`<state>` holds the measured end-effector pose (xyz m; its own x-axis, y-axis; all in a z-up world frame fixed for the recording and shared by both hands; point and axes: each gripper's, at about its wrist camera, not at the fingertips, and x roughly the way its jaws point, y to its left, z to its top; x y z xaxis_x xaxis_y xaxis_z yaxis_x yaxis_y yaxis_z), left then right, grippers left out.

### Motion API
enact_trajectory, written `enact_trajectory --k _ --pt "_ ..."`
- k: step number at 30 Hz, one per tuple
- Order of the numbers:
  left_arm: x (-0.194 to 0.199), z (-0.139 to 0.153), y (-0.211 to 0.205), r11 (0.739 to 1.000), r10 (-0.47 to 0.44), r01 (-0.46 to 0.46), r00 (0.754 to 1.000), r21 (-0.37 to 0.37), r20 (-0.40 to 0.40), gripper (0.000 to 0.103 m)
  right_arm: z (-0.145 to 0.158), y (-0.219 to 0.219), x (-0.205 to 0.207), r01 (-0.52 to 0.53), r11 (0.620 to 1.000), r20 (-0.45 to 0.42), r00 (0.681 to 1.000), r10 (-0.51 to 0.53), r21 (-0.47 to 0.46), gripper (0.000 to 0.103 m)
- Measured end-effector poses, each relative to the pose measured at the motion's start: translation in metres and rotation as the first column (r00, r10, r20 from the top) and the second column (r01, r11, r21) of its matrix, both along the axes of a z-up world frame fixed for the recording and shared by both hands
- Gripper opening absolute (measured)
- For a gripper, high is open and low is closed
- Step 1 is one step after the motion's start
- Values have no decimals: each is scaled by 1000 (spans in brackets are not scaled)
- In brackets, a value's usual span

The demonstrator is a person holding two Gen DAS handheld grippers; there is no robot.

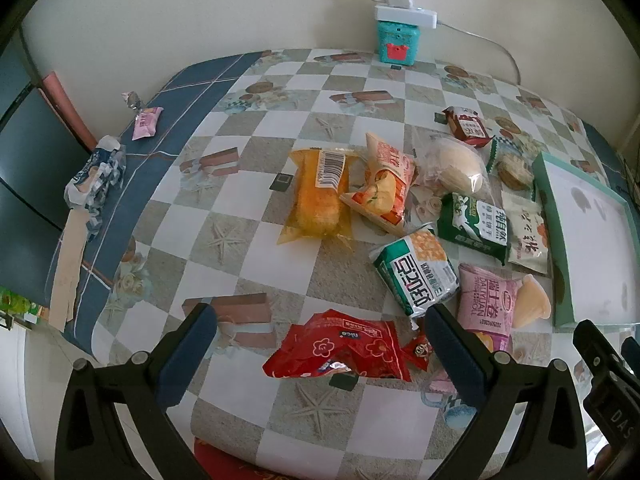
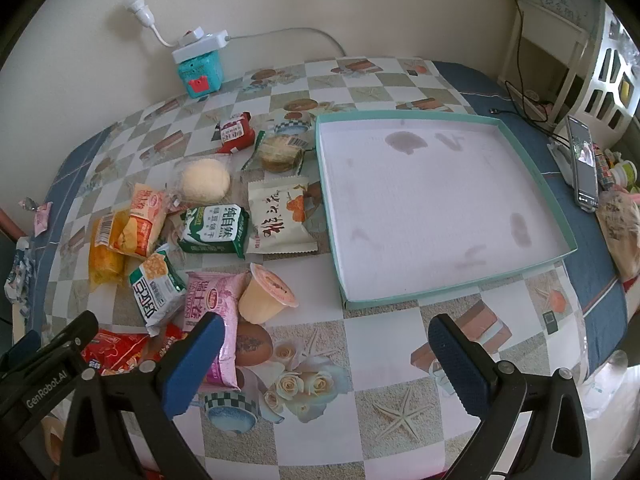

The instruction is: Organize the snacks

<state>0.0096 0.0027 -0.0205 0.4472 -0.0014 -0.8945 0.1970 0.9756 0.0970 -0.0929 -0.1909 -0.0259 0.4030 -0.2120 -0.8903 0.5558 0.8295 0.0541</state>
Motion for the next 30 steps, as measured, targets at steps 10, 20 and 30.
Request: enact_trajectory --k 10,20,30 --pt "0 -1 -1 1000 -7 7 1000 -8 -3 103 -2 0 -1 -1 1000 -1 1000 1 1 103" --pt "11 -6 26 993 5 -16 996 -121 -89 103 -19 25 24 -116 993 -73 990 118 35 103" --pt "25 -32 36 982 -13 -30 974 -185 -226 103 -51 54 55 -213 972 -159 961 226 96 103"
